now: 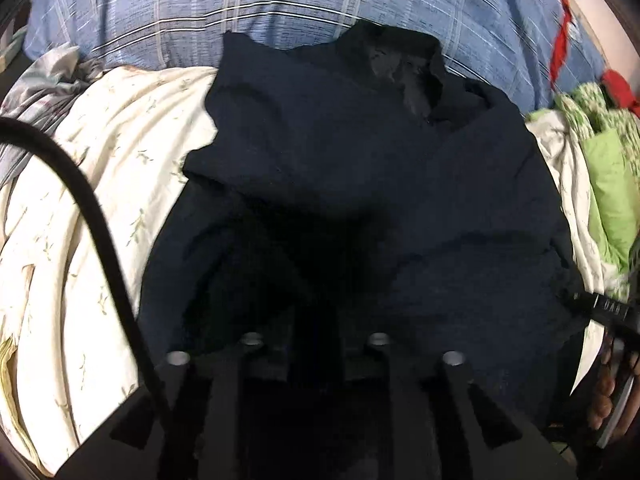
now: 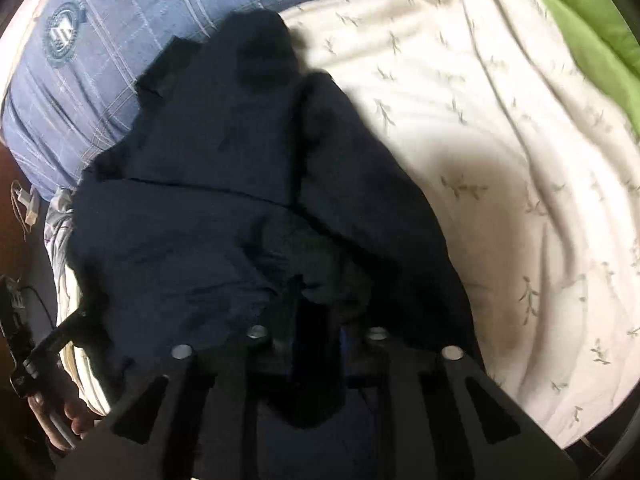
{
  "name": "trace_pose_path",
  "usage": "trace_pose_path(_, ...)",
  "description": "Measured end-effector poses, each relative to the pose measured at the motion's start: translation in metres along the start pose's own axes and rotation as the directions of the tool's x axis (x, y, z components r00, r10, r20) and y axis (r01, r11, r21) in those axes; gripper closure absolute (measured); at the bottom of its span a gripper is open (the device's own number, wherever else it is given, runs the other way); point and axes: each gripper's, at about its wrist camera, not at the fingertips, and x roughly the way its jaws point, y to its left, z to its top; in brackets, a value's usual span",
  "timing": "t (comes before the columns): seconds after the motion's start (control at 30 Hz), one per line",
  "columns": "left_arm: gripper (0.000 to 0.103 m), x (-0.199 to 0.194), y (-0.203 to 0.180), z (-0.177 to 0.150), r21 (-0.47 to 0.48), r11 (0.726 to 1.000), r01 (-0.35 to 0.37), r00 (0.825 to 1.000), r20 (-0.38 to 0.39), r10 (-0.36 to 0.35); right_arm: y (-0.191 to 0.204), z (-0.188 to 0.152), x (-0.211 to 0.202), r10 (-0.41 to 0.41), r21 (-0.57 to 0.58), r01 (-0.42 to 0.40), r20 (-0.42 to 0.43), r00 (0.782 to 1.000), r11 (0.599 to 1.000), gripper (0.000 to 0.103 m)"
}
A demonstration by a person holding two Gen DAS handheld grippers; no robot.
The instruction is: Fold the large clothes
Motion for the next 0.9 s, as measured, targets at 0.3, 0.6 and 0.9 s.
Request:
trace_pose_path(0.3,0.018,-0.055,0.007,-0.029,0.000,1.000,0.005,0.986,0.167,-0.005,-0.009,-0.015,-0.046,0.069,0.014,-0.073,0.181,0.981,0.997,0.025)
trace_pose_path(0.6,0.016,-0.092,0.017,-0.092,-0.065,0.997,-0.034,0.981,0.187,0.045,0.026,-0.081,-0.072,0.171,-0.073,-0.157,0.239,0.956,0.985,0.025)
trace_pose_path(0.9,0.015,-0.105,-0.011,-0.132,0.011,0.998,-0.060,0.979,0.198,0.057,0.050,-0.109,-0.071,0.209,-0.170,-0.173,0.230,0.950,0.970,0.025)
